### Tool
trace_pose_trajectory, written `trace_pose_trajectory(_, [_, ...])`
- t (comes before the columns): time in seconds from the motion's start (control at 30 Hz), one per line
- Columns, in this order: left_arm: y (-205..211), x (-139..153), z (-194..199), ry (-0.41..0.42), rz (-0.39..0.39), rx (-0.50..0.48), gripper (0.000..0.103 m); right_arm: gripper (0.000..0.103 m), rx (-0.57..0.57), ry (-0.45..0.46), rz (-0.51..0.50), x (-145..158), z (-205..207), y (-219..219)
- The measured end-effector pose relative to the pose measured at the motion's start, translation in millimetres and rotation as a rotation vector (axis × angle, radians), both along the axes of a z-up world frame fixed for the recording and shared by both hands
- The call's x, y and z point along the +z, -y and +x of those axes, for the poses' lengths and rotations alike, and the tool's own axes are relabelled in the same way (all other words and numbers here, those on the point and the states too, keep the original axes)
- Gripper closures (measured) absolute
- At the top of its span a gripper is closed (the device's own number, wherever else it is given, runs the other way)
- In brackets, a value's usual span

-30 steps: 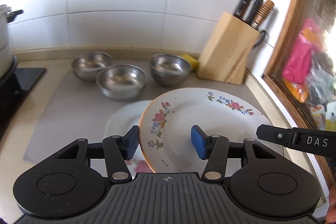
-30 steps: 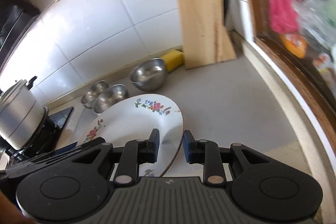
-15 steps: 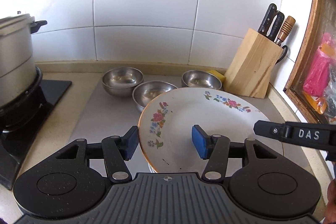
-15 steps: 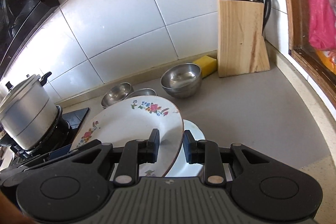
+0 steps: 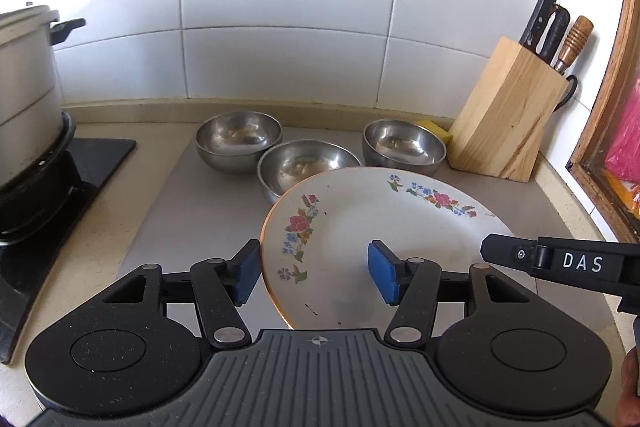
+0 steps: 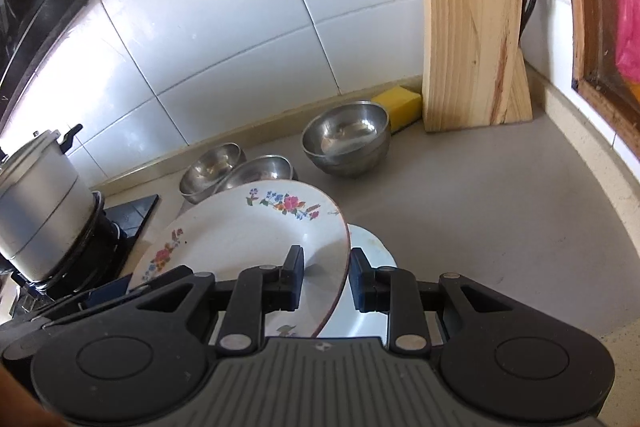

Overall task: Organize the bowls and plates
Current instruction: 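Lower the multicolour plate onto the pink plate stack with the right gripper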

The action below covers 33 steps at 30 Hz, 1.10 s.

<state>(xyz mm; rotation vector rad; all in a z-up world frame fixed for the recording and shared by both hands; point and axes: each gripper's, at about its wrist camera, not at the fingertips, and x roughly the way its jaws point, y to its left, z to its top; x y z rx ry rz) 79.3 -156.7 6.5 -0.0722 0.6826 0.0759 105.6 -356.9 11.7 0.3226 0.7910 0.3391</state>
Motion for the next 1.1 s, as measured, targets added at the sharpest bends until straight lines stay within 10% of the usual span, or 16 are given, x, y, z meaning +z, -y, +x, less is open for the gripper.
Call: trace_pose_trajectory(1.1, [-2.4, -46.9, 19.3, -0.129, -0.001, -0.014, 0.045, 0.103, -0.001, -0.087, -0.099, -41.1, 14.4, -13.2])
